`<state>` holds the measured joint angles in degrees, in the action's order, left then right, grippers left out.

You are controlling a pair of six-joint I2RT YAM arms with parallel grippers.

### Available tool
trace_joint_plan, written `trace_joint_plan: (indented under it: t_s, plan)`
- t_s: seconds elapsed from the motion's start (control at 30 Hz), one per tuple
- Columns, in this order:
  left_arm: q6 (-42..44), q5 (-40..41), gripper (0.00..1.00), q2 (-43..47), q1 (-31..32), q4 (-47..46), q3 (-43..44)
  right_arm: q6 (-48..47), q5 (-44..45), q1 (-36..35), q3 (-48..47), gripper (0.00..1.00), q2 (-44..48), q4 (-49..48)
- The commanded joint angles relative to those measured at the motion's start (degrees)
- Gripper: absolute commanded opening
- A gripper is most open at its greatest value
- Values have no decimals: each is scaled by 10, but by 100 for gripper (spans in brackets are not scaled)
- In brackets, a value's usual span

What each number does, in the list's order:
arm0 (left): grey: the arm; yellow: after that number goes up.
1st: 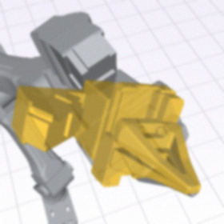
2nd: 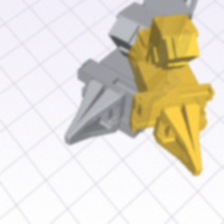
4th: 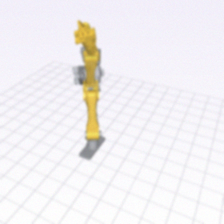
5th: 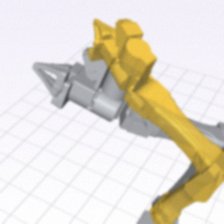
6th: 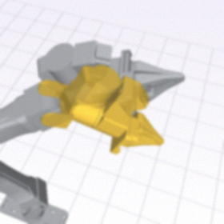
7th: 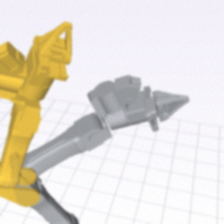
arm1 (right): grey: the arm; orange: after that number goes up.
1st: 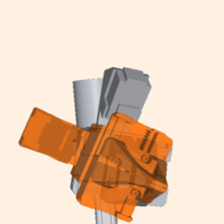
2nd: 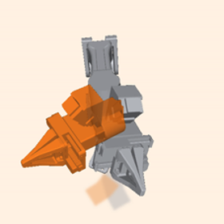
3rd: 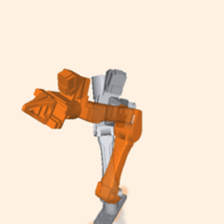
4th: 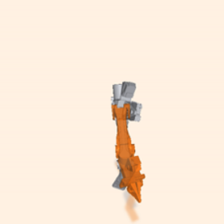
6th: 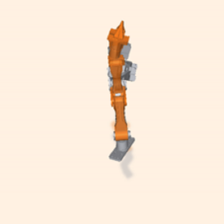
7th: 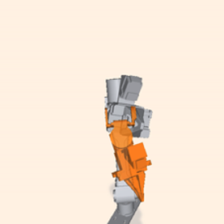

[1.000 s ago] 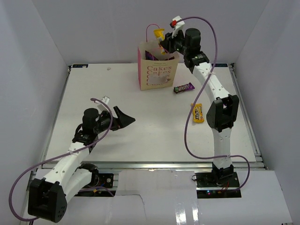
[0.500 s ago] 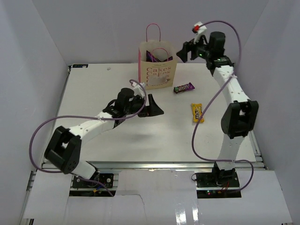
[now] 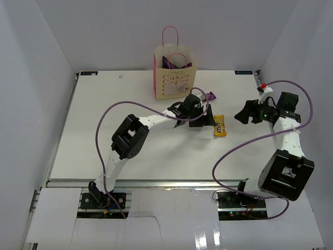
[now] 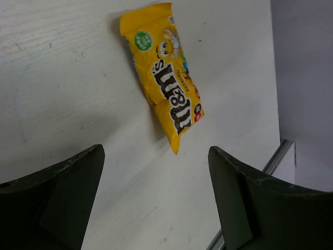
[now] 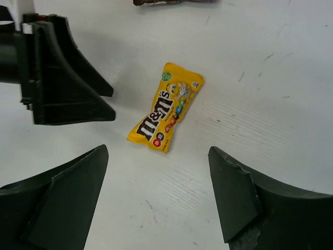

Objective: Place the snacks into the paper bag

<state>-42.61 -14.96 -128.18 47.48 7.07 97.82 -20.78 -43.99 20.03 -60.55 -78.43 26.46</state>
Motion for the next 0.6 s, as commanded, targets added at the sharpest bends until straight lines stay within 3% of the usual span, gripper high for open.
trace_joint_plan:
  t_s: [0.0, 0.37, 0.57]
  plan:
    - [-31, 41, 91, -18, 12, 42, 80, -22, -40, 10, 20, 83, 25, 9]
    - [-92, 65, 84, -132, 31, 55, 192, 10, -42, 10, 47, 80, 6, 7]
    - [-120, 82, 74, -160, 38, 104, 228, 16, -42, 10, 61, 79, 10, 8]
